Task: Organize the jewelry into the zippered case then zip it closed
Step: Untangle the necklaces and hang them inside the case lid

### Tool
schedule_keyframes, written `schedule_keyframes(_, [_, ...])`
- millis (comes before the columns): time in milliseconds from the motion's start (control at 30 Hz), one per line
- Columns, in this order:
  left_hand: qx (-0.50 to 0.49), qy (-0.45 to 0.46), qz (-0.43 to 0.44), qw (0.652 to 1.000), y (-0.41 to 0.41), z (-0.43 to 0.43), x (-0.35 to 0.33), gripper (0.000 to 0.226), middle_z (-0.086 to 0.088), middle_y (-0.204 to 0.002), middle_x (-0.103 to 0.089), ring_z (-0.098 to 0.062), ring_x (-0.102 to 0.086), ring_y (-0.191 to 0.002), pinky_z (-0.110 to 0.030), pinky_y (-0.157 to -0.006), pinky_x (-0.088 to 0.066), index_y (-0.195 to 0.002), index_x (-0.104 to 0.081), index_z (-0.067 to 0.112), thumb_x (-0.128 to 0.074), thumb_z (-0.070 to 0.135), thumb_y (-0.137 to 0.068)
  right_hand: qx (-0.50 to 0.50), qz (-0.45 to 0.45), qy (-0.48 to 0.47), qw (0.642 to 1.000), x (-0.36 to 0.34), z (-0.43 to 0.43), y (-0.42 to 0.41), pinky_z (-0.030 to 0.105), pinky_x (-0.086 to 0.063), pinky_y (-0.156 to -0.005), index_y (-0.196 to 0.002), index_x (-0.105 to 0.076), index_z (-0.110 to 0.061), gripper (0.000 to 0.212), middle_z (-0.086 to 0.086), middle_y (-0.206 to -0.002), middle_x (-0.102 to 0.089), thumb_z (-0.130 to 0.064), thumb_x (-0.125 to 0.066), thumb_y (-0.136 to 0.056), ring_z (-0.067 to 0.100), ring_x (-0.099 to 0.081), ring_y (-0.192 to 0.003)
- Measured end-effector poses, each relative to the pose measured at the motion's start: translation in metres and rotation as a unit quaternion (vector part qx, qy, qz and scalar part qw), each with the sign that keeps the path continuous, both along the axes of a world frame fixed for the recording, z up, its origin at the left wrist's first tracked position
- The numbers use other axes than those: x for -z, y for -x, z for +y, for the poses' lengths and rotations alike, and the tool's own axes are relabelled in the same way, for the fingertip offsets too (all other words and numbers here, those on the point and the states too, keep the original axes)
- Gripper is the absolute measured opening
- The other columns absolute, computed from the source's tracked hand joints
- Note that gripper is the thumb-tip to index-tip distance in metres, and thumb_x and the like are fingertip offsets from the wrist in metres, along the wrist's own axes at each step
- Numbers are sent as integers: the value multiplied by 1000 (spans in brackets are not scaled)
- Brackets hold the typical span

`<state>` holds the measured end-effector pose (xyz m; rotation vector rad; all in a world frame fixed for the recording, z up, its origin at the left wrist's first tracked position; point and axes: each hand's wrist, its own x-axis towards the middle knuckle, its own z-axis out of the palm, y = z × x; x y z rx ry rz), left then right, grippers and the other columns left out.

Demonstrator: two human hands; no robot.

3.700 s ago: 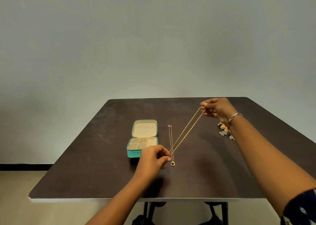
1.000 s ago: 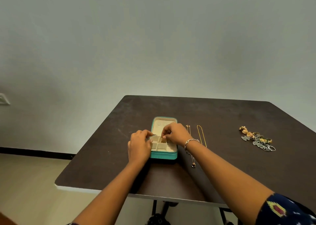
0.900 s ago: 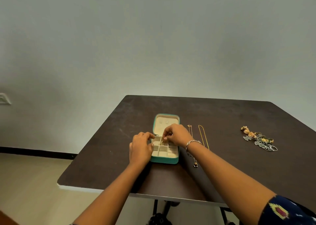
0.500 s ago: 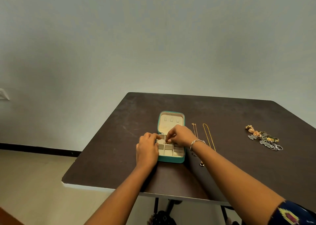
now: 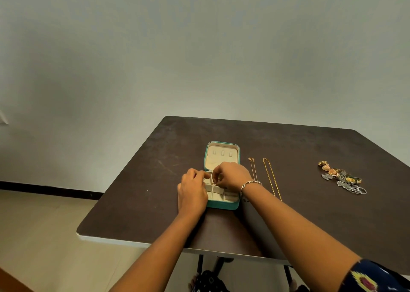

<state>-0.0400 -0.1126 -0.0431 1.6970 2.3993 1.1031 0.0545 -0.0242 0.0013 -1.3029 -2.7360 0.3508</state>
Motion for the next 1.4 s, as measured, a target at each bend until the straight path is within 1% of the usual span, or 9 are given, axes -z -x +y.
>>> schedule_keyframes(133, [1,8,3,1000,0,-2,0,24,0,-115,-49,-14,-44,-107,-28,-88,-37,-112,-58,19,-43,14,-94,3,25,-7,1000,4,0,-3,26,-43,-69,-83,-68,-24,9,-1,-96,-68,-20,-60,-82,19,-60,-89])
schedule_keyframes(367, [14,38,15,999,1,-4,-2,27,0,-115,-46,-15,-39,-110,-27,-90,-33,-114,-58,22,-43,14,-93,2,155,120,981,-9,8,-15,14,-41,-64,-89,-70,-9,10,1,-84,-64,-13,-67,-81,5,-53,-72])
schedule_keyframes(500, [19,51,16,998,1,-3,-4,29,0,-118,-45,-16,-38,-113,-28,-92,-33,-118,-56,23,-42,15,-94,-4,228,159,961,-23,10,-19,22,-49,-74,-89,-69,-3,9,0,-79,-64,-6,-65,-82,8,-57,-72])
schedule_keyframes(567, [17,52,10,998,2,-2,-5,29,0,-120,-45,-16,-38,-115,-30,-94,-35,-120,-53,22,-41,16,-94,-6,260,169,951,-34,10,-20,17,-48,-64,-90,-69,-2,9,-1,-75,-64,-5,-64,-82,5,-57,-66])
schedule_keyframes(767, [22,1,-52,998,3,1,-17,26,1,-122,-49,-15,-40,-118,-34,-95,-39,-118,-55,21,-45,19,-94,-17,313,166,935,-63,5,-21,13,-46,-57,-89,-67,-1,9,2,-80,-66,-7,-63,-83,7,-59,-70])
schedule_keyframes(933, [45,-85,-157,983,4,6,-37,24,3,-118,-58,-13,-49,-114,-36,-95,-44,-113,-58,19,-56,18,-90,-40,338,172,925,-83,1,-25,13,-48,-56,-75,-64,-14,11,2,-80,-67,-8,-62,-84,13,-62,-74])
schedule_keyframes(1100, [98,-119,-241,958,-1,12,-62,19,8,-97,-63,-5,-56,-94,-15,-74,-44,-103,-64,16,-65,15,-84,-59,350,174,918,-106,-3,-26,10,-48,-55,-80,-66,-9,9,4,-77,-66,-4,-59,-85,9,-59,-67])
schedule_keyframes(1233, [117,-118,-278,946,-2,20,-76,8,2,-80,-66,-13,-63,-81,-22,-72,-50,-87,-68,13,-66,7,-81,-67,361,167,915,-123,-3,-30,12,-49,-57,-79,-66,-9,11,6,-76,-66,-2,-59,-84,8,-60,-65])
schedule_keyframes(1400, [112,-109,-300,941,-1,26,-80,9,-4,-84,-68,-19,-65,-86,-34,-79,-55,-82,-68,13,-65,4,-81,-65,386,158,906,-143,-1,-36,16,-50,-57,-84,-65,-2,9,7,-72,-65,1,-57,-84,7,-59,-59])
